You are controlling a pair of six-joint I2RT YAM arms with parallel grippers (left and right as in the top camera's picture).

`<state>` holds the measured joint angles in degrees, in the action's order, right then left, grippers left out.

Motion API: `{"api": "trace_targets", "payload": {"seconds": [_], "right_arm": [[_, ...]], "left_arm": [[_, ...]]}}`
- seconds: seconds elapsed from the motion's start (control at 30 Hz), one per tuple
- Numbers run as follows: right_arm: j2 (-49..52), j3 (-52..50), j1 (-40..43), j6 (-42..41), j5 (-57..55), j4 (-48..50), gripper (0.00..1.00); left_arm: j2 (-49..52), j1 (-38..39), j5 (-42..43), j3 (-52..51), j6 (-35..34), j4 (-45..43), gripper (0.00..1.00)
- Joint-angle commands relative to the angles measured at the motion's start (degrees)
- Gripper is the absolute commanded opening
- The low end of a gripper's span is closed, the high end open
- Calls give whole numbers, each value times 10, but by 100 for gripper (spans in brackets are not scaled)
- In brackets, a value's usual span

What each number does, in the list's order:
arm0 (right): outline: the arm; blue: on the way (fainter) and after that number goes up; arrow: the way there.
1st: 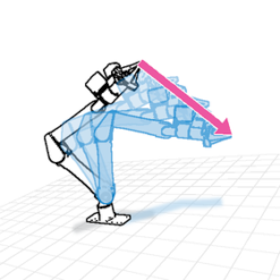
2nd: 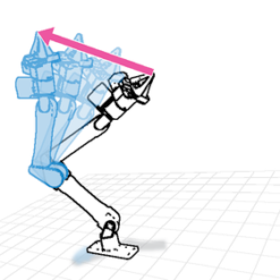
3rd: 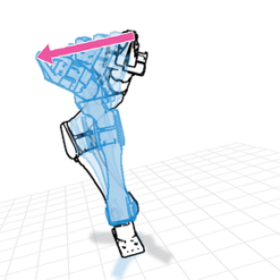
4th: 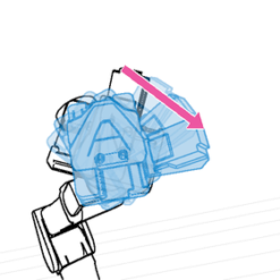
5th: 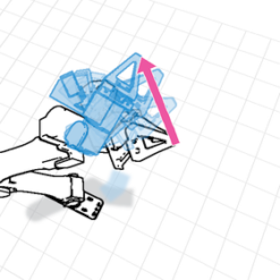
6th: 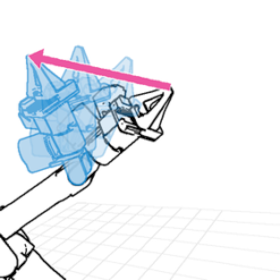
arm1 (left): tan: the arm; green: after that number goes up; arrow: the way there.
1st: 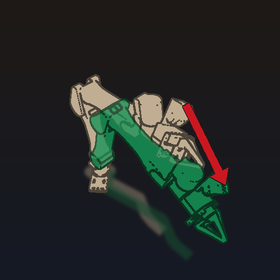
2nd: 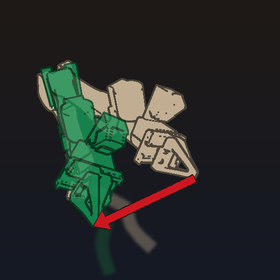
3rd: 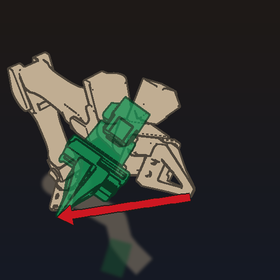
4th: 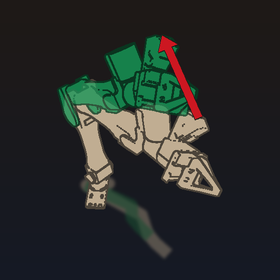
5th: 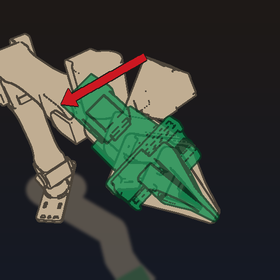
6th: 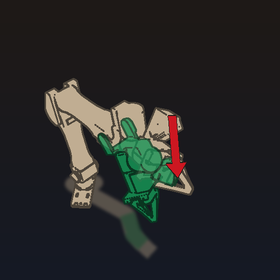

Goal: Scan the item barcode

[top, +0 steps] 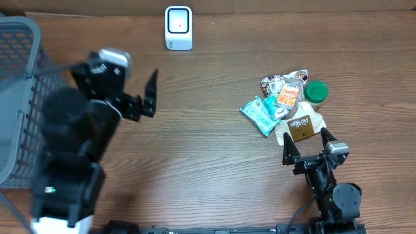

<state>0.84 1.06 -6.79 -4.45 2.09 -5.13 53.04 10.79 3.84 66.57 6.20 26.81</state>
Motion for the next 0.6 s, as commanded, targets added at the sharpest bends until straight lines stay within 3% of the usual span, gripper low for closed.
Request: {"api": "trace_targets", "payload": {"seconds": [0.0,0.2,0.37,0.57], "right_arm": [[-7,-6,2,-2,-5,4,100],[-7,-6,2,-2,-5,4,100],[-7,-6,2,-2,-5,4,100],[-7,-6,2,-2,-5,4,100]], "left_arm": [[-68,0,-6,-139,9,-99,99],[-166,-29,26,-376,9,-290,100],[-264,-68,41,-510,12,-323,99],[-350,-83,41,-597,60,-340,100]]}}
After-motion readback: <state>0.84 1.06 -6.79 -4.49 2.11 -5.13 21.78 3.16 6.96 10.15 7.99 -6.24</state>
